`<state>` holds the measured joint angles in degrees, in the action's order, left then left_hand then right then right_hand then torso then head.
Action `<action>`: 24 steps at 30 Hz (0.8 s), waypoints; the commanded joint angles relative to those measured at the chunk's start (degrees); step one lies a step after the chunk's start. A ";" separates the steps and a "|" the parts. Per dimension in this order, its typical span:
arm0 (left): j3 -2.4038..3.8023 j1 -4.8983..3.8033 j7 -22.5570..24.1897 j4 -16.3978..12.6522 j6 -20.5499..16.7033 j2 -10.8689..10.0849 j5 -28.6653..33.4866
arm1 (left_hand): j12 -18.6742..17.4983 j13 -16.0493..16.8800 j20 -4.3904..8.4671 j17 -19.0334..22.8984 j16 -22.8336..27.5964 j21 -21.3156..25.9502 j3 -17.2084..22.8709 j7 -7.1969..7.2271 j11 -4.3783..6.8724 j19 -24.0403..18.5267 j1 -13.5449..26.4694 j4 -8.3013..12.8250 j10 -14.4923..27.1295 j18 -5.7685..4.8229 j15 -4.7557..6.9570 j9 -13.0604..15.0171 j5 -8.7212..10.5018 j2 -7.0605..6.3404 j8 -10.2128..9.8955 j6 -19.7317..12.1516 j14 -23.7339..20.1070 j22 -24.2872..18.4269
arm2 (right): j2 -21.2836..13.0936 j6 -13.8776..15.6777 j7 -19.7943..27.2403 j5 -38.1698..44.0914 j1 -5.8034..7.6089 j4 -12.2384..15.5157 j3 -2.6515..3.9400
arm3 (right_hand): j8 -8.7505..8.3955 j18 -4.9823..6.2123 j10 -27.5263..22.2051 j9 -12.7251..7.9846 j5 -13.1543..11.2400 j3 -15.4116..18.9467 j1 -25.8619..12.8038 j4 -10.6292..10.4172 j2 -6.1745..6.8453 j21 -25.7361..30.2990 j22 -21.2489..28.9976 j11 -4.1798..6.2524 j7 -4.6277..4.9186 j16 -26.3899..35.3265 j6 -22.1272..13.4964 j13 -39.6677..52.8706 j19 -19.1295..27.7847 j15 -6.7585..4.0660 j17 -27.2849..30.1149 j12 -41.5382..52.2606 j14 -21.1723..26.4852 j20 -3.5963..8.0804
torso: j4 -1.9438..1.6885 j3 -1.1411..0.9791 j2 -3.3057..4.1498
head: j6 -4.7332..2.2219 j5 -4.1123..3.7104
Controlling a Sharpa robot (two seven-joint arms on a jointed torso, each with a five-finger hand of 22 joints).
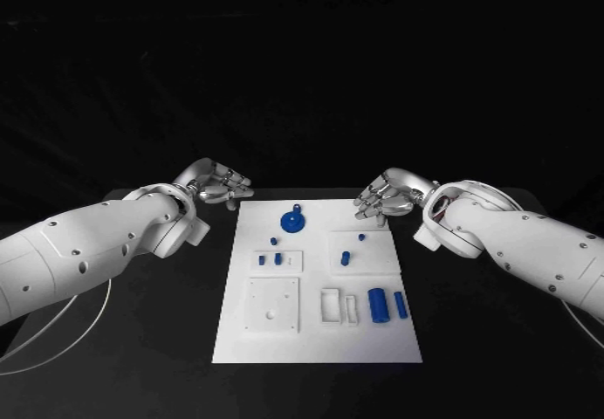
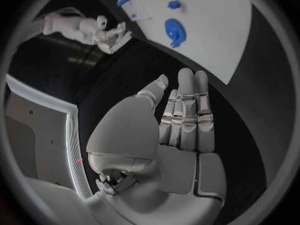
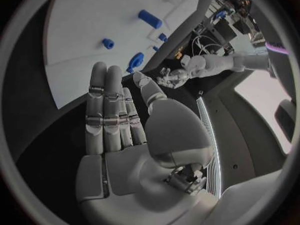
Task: Assemble the parts on the task board
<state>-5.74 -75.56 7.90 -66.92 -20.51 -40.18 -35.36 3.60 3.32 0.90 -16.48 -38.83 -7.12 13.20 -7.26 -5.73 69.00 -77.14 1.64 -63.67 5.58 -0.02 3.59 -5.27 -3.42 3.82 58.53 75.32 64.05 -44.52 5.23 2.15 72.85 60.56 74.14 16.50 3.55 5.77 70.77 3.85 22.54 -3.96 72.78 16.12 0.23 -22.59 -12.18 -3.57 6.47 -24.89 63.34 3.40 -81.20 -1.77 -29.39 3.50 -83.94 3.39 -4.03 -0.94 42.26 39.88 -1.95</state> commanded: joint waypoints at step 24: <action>0.67 -0.33 11.80 -5.95 13.18 -2.89 25.36 | -0.07 0.02 -4.95 11.64 35.06 1.91 -17.28 -0.87 -1.34 -8.03 -2.34 3.33 -0.53 -2.60 -4.84 -0.01 1.10 6.47 -0.11 -1.11 -2.25 -44.39 | -0.26 -2.99 -11.85 31.80 -2.72 6.25 -0.47 | 0.06 1.36 -0.27 -0.01 -10.16 -18.13 -2.27 -4.04 7.23 -11.81 -15.60 0.00 -0.33 -16.70 1.34 0.05 0.67 -0.01 -13.87 -0.15 0.60 -0.29 | -0.30 0.88 -0.79 | 0.80 -0.28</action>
<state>-5.14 -75.80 17.70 -72.61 -8.98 -43.13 -11.32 3.60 3.31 -3.98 -4.79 -3.76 -5.10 -3.80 -8.00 -7.14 60.75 -79.57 5.03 -63.99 3.96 -4.82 3.57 -3.94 2.61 3.82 57.22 72.79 19.48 -44.83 3.72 -7.85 101.84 57.90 80.25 16.05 3.55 6.63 70.24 3.83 12.65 -21.73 70.46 12.06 7.14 -34.14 -27.64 -3.46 6.06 -41.39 64.58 3.44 -80.95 -1.96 -43.26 3.50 -83.51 3.06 -4.35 -0.04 41.45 40.61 -2.35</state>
